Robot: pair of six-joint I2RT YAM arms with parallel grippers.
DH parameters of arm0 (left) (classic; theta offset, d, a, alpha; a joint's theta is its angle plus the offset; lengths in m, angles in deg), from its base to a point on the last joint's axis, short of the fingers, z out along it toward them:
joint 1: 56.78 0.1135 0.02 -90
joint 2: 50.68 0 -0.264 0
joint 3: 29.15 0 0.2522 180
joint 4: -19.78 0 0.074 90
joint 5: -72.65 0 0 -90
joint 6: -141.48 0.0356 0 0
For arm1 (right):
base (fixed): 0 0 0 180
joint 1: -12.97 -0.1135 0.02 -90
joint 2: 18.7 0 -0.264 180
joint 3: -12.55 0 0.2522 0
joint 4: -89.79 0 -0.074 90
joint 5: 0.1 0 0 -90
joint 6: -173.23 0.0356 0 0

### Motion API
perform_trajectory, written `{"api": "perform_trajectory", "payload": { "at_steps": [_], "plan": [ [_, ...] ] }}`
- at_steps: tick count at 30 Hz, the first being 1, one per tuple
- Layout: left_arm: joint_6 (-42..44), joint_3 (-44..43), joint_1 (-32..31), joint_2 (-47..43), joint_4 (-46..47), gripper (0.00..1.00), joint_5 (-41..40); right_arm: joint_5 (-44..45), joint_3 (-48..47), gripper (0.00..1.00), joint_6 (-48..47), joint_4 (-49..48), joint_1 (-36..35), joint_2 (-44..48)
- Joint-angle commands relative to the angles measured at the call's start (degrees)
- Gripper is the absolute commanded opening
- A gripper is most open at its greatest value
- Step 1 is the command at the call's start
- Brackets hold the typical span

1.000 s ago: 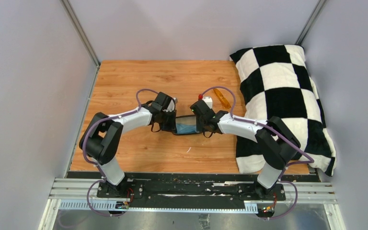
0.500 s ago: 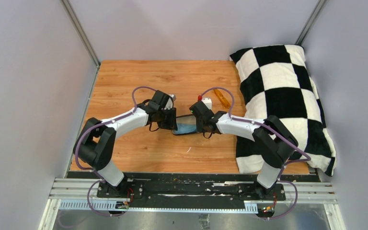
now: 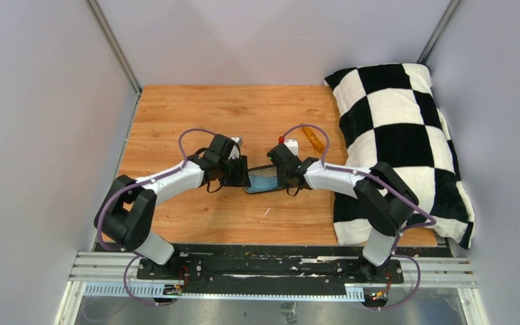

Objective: Organize the sunglasses
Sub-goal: Place the glasses cleaning cloth in the sunglasses case.

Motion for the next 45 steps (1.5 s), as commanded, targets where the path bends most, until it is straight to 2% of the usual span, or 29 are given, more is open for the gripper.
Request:
{"api": "perform_trajectory", "payload": {
  "at_steps": [1,8,12,21,26,28,32,34,41,45],
  "plan": [
    [-3.7,3.47,0.03,0.07,9.55,0.54,2.44,1.94,1.08,0.0,-0.86,0.66,-0.69,-0.48],
    [-4.53,5.69,0.03,1.09,14.0,0.53,2.71,1.86,1.61,0.0,-1.2,0.18,-0.69,0.03],
    [-5.06,6.19,0.03,2.4,14.93,0.48,1.36,1.9,1.74,0.0,-1.45,-0.14,-0.69,0.23],
    [-5.85,5.48,0.03,6.19,16.46,0.32,-1.29,1.6,2.75,0.0,-2.65,-1.67,-0.75,1.06],
    [-5.96,5.33,0.03,7.6,16.29,0.14,-2.26,2.13,3.44,0.0,-2.51,-1.89,-0.78,1.92],
    [-5.81,5.33,0.03,7.9,16.01,0.02,-2.28,2.86,4.02,0.0,-2.16,-1.95,-0.73,2.64],
    [-5.16,5.11,0.03,7.92,15.63,0.0,-1.45,4.04,4.93,0.0,-2.0,-2.58,-0.78,3.87],
    [-4.79,5.06,0.03,7.91,15.63,0.0,-0.96,4.01,4.82,0.07,-2.09,-2.61,-0.73,4.03],
    [-4.01,4.43,0.03,8.25,14.72,0.0,-0.44,3.09,5.01,0.16,-1.73,-2.04,-1.24,6.25],
    [-3.84,4.21,0.03,8.51,14.54,0.0,-0.29,0.7,5.71,0.32,-2.04,-1.98,-1.46,8.7]
  ]
}}
